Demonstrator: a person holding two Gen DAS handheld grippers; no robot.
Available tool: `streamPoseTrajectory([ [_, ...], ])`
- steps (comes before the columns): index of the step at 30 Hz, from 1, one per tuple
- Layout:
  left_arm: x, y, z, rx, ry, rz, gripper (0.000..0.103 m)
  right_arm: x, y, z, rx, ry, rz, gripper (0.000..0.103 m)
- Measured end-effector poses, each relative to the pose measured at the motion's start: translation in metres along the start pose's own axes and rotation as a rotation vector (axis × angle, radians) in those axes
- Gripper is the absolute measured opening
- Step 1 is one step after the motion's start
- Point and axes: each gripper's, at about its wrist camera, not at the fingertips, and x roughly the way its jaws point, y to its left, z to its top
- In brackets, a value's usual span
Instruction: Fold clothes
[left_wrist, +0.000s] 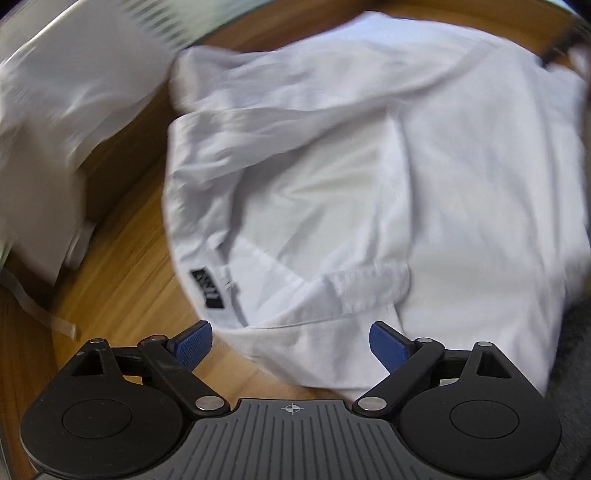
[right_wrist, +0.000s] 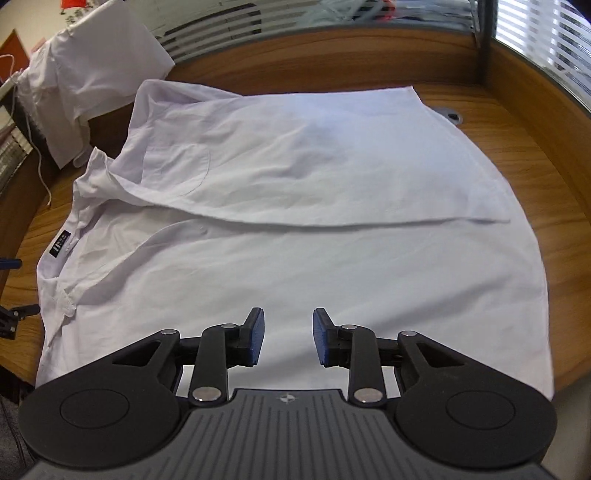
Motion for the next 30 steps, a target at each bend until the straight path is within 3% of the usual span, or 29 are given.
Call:
streamPoseTrajectory([
  [4,0.006,-0.001,-0.01,0.176,-0.068,-0.017,0.093,0.007,0.048,-0.033,0.064,-0.015,0.007,0.034],
  [13,0.005,-0.018,-0.026,0.494,-0.193,-0.145,0.098,0.025,0.147,-0.093,0.174,-0.047,0.037,0.034],
  [23,0.016,-0.023,-0.041,0.616,-0.204,-0.178,0.101,0.061,0.207,-0.112,0.137,0.0,0.081,0.037],
  [30,0.023,-0.027,-0.048,0.623,-0.241,-0.106,0.102,0.071,0.22,-0.11,0.122,0.015,0.082,0.04],
])
